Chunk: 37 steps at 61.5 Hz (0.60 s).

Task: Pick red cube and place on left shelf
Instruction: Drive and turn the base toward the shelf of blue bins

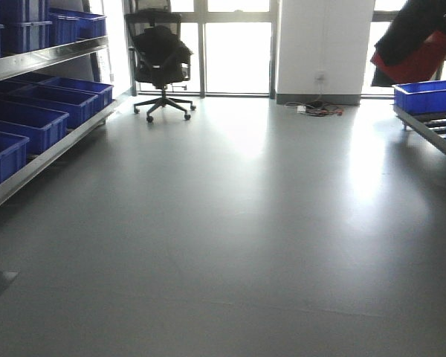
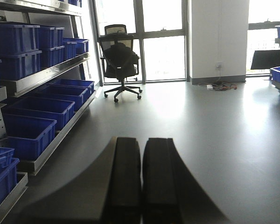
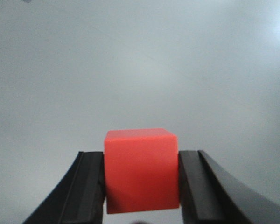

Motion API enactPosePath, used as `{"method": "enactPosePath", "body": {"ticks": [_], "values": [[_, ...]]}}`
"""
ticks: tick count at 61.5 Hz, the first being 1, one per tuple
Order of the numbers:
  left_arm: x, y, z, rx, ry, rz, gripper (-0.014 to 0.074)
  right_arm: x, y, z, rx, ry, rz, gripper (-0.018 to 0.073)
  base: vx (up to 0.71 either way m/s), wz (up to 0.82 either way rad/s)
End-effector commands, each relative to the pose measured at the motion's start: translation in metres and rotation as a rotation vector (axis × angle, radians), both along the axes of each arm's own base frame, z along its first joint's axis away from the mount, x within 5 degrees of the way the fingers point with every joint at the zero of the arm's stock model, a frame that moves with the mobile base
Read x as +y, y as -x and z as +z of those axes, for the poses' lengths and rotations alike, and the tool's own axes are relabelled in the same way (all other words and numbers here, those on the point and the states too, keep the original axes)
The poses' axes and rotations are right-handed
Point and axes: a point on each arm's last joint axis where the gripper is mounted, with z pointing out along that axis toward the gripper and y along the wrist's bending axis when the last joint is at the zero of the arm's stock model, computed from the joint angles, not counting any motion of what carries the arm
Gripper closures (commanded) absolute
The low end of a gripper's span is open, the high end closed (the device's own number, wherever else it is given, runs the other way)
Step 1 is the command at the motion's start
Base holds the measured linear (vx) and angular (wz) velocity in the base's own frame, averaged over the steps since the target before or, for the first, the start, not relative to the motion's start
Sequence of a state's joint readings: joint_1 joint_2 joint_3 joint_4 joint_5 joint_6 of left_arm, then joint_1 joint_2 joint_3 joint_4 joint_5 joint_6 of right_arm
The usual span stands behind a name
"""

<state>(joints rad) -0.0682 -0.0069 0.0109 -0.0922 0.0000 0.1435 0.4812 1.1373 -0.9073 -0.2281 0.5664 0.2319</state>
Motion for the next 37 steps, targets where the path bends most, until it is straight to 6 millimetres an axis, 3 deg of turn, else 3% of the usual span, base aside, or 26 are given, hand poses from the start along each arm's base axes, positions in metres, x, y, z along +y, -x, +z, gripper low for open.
{"method": "enactPosePath", "body": {"ticks": [1,37], "values": [[0.0005,-0.0009,-0.0003,-0.054,0.009,0.004,0.0491,0.0008,-0.0013,0.0202,-0.108,-0.036,0.017,0.0501,0.58,0.22],[0.0005,-0.0009,-0.0003,-0.054,0.009,0.004,0.0491,0.0008,-0.0013,0.0202,-0.107,-0.036,0.017,0.0501,0.54,0.35]]}}
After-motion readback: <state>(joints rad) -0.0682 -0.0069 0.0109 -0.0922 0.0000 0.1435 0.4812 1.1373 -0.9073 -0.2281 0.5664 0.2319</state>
